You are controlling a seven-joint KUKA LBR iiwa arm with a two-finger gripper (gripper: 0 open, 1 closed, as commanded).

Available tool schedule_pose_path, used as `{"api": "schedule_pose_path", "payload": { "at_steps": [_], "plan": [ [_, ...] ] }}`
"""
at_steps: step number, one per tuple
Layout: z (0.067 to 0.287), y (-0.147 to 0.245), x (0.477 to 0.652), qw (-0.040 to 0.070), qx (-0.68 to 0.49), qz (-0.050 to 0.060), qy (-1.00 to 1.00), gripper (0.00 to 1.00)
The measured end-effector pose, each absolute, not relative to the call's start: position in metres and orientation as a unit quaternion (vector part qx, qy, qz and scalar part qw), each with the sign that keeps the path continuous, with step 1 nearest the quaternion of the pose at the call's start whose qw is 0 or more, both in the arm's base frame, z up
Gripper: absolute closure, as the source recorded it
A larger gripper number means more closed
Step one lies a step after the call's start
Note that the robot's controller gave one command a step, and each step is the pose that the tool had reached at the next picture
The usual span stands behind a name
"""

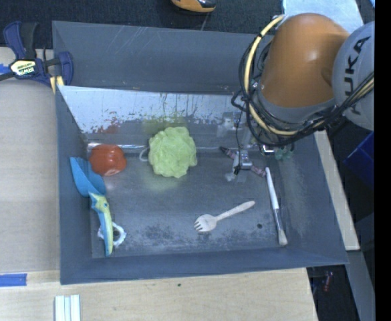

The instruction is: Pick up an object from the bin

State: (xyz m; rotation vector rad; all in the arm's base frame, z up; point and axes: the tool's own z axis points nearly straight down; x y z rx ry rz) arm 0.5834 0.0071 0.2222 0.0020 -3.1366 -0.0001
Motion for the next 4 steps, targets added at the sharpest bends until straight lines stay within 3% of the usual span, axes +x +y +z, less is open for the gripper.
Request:
{"api": "schedule_pose_path", "payload": {
  "at_steps": [1,2,3,4],
  "plan": [
    [0.227,0.007,0.585,-0.002,0.001,0.000,-1.000,0.00],
    [0.152,0.050,0.602,-0.004,0.001,0.000,-1.000,0.00],
    [0.148,0.077,0.620,-0.008,0.075,0.001,-0.997,0.00],
    [0.110,0.171,0.607,-0.003,0.073,-0.001,-0.997,0.00]
  ]
}}
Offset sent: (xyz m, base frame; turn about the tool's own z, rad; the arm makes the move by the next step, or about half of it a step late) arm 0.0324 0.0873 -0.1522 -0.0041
